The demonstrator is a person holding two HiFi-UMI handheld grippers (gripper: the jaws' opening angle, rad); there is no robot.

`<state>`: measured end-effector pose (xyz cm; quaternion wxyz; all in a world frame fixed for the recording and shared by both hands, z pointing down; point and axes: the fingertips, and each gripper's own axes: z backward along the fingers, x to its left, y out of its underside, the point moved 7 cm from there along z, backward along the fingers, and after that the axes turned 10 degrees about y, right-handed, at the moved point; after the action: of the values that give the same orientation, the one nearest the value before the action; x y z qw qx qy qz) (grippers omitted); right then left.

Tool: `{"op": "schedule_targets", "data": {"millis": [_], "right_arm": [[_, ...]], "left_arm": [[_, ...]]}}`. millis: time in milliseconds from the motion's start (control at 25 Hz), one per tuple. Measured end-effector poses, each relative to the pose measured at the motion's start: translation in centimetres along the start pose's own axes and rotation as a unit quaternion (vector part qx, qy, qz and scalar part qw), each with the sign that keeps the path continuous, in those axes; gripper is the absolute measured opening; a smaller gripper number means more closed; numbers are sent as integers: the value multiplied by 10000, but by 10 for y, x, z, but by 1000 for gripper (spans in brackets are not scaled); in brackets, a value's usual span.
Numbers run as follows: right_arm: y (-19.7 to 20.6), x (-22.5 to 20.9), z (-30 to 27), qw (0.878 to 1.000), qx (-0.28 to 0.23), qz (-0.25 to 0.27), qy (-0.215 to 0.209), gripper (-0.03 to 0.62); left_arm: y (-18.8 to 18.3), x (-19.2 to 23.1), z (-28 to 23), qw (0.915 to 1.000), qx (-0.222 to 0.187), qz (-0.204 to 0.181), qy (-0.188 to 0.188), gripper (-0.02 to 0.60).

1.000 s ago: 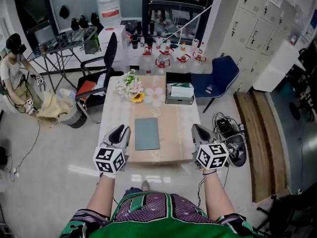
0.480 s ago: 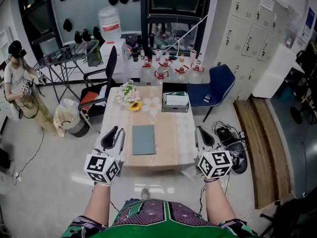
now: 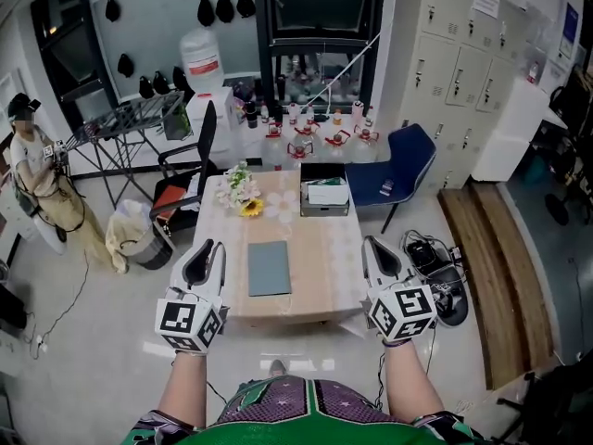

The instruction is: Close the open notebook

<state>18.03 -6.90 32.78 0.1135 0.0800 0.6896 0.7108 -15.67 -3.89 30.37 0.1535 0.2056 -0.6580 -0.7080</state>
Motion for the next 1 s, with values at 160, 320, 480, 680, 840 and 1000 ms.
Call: {"op": "schedule_targets", "data": {"millis": [160,320,480,680,840,1000], "right_arm": [[0,0,2,10000,16,-18,21,0],[2,3,1,10000,64,1,0,0],[2,4,0,10000,86,-17,-3,0],[-2,6,-2,10000,60,-37,-10,0],[0,6,-4,10000,36,-24,2,0],[0,7,-4,10000,8,11,58,0]], "left_arm": [[0,-2,-1,10000,-19,80,17,60],[5,-2,0,9999,50,157,-41,38],[8,-2,0,9997,32,213,-125,28],[8,-1,-1,9996,-19,252,-120,18],[10,-1,-1,9996,-54,216,-167,15],[10,1,0,9996,-69,216,-189,15]]}}
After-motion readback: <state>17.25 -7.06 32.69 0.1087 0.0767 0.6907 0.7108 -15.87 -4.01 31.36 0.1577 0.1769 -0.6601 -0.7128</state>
